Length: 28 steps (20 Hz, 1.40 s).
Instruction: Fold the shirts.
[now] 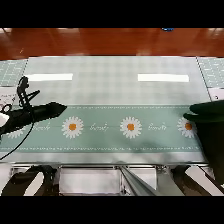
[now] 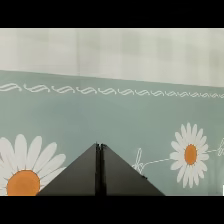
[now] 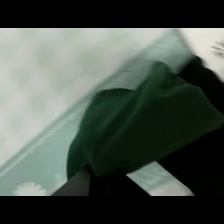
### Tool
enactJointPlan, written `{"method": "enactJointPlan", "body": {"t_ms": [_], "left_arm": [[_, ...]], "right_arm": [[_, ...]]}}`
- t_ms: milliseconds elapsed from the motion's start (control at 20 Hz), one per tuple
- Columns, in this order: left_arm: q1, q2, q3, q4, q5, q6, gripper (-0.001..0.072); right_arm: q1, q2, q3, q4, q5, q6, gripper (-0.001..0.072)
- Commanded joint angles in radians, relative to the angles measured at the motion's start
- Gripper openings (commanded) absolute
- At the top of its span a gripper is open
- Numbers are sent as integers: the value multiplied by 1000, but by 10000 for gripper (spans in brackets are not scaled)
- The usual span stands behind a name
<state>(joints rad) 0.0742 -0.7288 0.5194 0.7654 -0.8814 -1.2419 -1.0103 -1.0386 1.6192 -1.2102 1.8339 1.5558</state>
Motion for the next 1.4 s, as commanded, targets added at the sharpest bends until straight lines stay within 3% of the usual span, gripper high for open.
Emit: {"method": "enactJointPlan", "body": {"t_ms": [0, 150, 200, 250, 300, 450, 550, 650, 700, 750, 850, 950, 1100, 1250, 1350], "left_arm": [[0, 0, 0, 1, 37, 0, 20], [0, 0, 0, 0, 39, 0, 20], [-5, 0, 0, 1, 39, 0, 20], [-8, 0, 0, 1, 45, 0, 20], [-12, 0, 0, 1, 55, 1, 20], [-12, -2, 0, 2, 161, 2, 19], [-12, -2, 4, 2, 257, 31, 19], [-4, -13, 55, 1, 321, 26, 19], [-4, -28, 109, 0, 328, 22, 19], [-13, -57, 190, 0, 309, 22, 18], [-49, -156, 396, 1, 185, 22, 18], [-108, -293, 607, 9, 19, 3, 18], [-222, -489, 787, 256, -177, -161, 18], [-315, -579, 734, 609, -269, -404, 19], [-324, -586, 669, 638, -253, -432, 19]], "right_arm": [[-127, 87, -92, -286, 24, 24, 27], [-192, 159, -224, -334, 24, 26, 28], [-196, 172, -266, -366, 24, 27, 75], [-196, 182, -309, -397, 24, 34, 291], [-196, 184, -348, -422, 24, 42, 417], [-195, 178, -391, -428, 7, 60, 411], [-195, 152, -369, -315, -30, 87, 375], [-170, 105, -325, 23, -103, 111, 97], [-113, 97, -323, 264, -208, 67, 27], [-17, 92, -323, 438, -343, 42, 27], [272, 77, -322, 548, -605, -13, 27], [604, 24, -322, 478, -750, -69, 27], [1027, -152, -294, 61, -701, -21, 27], [1196, -327, -283, -343, -507, 143, 26], [1198, -389, -283, -380, -444, 153, 27]]}}
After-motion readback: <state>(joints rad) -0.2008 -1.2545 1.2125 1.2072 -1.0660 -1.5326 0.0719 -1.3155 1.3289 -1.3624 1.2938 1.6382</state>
